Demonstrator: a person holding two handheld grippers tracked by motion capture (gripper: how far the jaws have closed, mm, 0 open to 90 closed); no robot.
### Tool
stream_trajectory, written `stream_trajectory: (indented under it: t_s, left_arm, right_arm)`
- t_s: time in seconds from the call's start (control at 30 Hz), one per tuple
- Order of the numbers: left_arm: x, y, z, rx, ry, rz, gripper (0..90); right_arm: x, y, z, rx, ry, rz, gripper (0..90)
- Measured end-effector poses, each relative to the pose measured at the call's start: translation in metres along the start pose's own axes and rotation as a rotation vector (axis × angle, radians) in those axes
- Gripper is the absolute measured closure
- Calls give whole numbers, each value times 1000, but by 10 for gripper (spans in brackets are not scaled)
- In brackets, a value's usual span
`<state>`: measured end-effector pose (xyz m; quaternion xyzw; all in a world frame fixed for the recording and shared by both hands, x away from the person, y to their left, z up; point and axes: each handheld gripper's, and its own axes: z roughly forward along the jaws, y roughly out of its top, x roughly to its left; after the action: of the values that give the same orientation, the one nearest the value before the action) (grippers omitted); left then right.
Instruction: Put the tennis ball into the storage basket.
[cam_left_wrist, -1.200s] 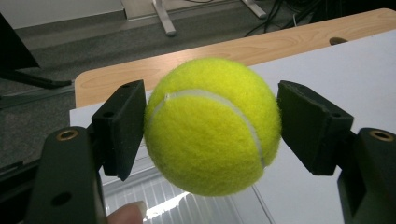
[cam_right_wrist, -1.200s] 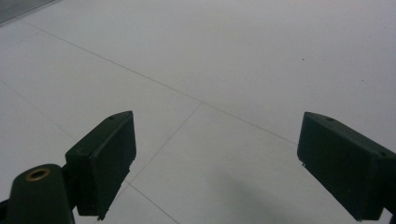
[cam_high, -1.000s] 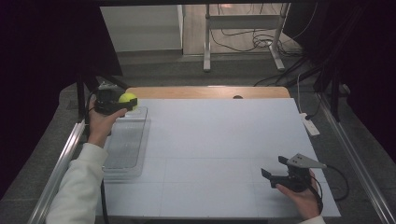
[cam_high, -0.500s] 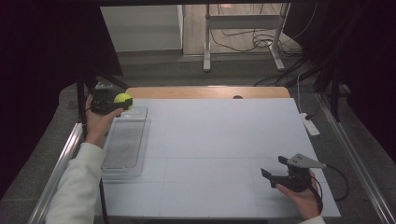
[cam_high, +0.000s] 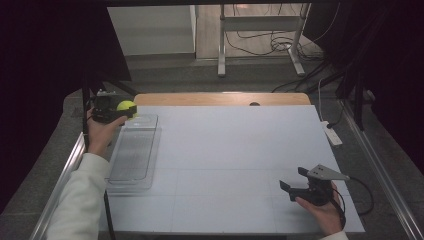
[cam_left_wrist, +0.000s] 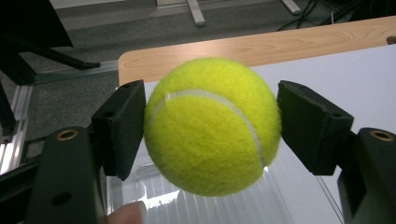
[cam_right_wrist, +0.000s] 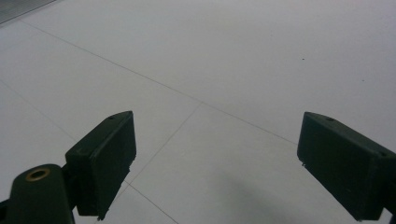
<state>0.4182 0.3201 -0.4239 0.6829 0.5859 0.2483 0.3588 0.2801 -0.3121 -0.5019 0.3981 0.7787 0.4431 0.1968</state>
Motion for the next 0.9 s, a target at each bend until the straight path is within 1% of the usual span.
stream_trajectory:
  t_s: [0.2,0.53,0.9]
  left_arm:
    - [2,0,0,0,7,-7,274]
    - [2,-2,2,10,16,1,274]
    - [8,-12,10,34,19,-16,274]
  right_arm:
    - [0,0,0,-2,4,1,118]
    - [0,0,0,-2,3,1,118]
    - [0,0,0,2,0,0,117]
